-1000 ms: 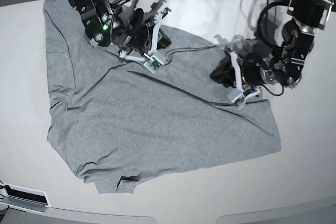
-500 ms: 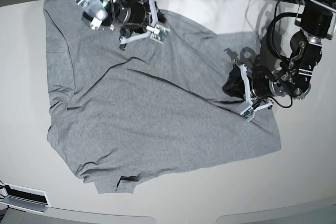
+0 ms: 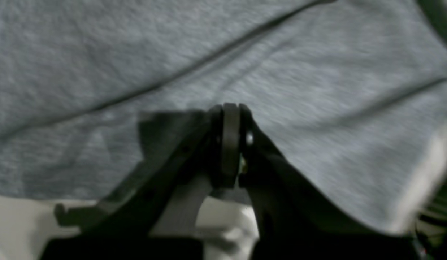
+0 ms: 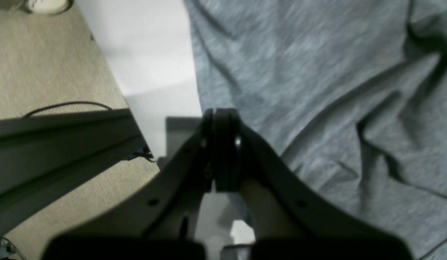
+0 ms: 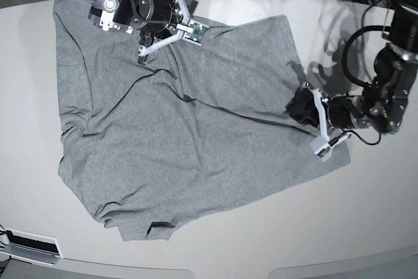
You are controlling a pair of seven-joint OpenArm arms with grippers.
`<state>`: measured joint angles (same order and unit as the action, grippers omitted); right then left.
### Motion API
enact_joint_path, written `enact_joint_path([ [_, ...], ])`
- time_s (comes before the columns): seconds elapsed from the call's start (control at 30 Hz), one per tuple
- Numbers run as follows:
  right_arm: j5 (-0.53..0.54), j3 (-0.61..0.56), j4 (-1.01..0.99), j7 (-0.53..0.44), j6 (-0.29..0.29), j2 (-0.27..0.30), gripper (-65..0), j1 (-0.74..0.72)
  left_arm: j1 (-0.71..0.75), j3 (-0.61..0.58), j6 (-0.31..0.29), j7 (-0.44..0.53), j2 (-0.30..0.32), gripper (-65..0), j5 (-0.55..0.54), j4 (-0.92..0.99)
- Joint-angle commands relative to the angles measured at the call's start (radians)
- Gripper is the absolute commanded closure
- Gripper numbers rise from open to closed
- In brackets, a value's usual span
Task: Layout the t-shirt on the table in an organized manner, then fold the t-shirt properly
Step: 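Pull the collar edge with both grippers to smooth the shirt flat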
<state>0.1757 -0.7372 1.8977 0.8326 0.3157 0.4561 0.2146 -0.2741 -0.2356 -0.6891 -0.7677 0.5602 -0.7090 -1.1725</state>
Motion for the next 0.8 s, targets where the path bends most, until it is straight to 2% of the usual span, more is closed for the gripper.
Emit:
enact_joint_path([
  [0.0, 0.002, 0.005, 0.015, -0.013, -0.01, -0.01, 0.0, -0.011, -0.022, 0.006, -0.009, -0.025, 0.026, 0.0, -0.087, -0.043],
  [0.13, 0.003, 0.005, 0.015, -0.029, -0.014, -0.051, 0.0, -0.015, -0.013, 0.006, -0.009, -0.251, 0.039, 0.0, -0.362, -0.15],
  [0.17, 0.003, 0.005, 0.015, -0.035, -0.015, -0.061, 0.0, -0.015, 0.0, 0.006, -0.009, -0.289, 0.031, 0.0, -0.403, -0.176],
  [0.23, 0.003, 0.005, 0.014, -0.04, -0.029, -0.087, 0.0, -0.016, 0.034, 0.006, -0.009, -0.326, 0.005, 0.0, -0.418, -0.218],
  [0.4, 0.003, 0.005, -0.002, -0.046, -0.042, -0.147, 0.0, -0.015, 0.122, 0.005, -0.009, -0.31, -0.051, 0.0, -0.306, -0.24],
  [0.57, 0.0, 0.005, -0.085, -0.048, -0.016, -0.182, 0.0, -0.016, 0.222, 0.005, -0.009, -0.137, -0.053, 0.0, -0.093, -0.239],
  [0.67, -0.001, 0.005, -0.142, -0.05, -0.01, -0.2, 0.0, -0.016, 0.274, 0.006, -0.009, -0.058, -0.054, 0.0, -0.026, -0.239],
  [0.77, -0.048, 0.005, -0.18, -0.052, -0.045, -0.214, 0.0, -0.016, 0.315, 0.006, -0.009, 0.028, -0.06, 0.0, 0.05, -0.239],
])
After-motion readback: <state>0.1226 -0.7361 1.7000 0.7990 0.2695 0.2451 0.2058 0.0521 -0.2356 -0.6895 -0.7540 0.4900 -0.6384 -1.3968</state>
